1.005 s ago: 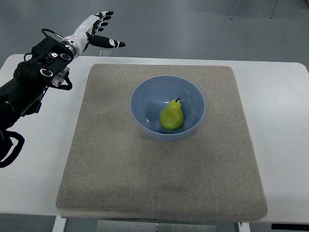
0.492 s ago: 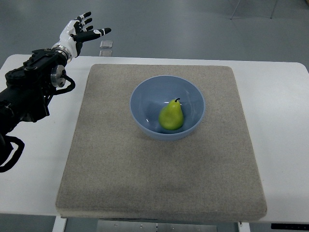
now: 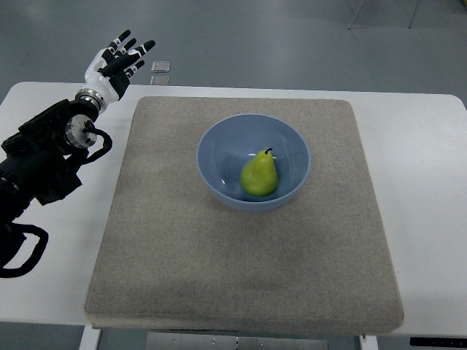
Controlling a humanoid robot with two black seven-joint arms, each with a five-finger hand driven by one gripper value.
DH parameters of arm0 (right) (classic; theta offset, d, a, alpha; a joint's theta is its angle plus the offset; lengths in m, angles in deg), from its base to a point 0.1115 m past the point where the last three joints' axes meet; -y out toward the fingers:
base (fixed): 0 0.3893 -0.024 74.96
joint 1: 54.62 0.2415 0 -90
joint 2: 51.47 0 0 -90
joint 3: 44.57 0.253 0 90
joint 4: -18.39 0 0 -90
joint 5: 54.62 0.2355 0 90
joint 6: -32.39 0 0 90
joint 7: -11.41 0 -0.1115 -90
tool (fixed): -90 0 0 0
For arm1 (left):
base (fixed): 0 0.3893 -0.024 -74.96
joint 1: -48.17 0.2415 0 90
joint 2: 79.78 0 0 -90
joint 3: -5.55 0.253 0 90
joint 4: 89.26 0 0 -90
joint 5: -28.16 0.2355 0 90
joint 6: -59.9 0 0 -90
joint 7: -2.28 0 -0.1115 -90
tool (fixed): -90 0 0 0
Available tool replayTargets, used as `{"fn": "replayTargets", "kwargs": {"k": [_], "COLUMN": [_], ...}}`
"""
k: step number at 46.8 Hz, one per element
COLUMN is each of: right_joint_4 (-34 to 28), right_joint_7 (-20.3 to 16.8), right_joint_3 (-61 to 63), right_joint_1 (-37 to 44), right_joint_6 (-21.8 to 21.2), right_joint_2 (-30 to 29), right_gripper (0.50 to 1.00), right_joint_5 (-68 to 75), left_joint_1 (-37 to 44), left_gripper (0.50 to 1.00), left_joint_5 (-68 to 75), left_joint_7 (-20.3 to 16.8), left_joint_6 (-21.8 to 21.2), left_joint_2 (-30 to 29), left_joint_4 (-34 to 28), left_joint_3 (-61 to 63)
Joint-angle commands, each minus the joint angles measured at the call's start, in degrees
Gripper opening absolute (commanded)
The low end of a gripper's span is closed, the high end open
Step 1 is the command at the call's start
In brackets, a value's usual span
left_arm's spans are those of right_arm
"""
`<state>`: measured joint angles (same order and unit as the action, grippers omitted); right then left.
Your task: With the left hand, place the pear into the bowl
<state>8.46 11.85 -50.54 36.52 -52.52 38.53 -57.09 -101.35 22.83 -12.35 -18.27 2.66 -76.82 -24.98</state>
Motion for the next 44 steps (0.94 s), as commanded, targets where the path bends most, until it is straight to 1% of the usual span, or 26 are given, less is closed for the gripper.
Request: {"fn": "replayTargets", "kwargs": {"k": [1,44], "right_joint_4": [0.0,0.0], "right_joint_7": [0.0,0.0], "right_joint_3": [0.0,0.0], "right_joint_1": [0.0,0.1], "right_joint_6": [0.0,0.0], "right_joint_2": [0.0,0.0], "right_gripper": [0.924,0.924], "right_joint_5": [0.0,-0.1], "left_joint_1": [0.0,0.2], "left_gripper": [0.990,0.992], "left_joint_5": [0.1,0.1], "left_joint_7": [0.0,0.0], "left_joint_6": [0.0,-0.4], "left_joint_2": [0.0,-0.2], "left_joint_4": [0.0,-0.1], "left_joint_3": [-0.1,-0.4]}}
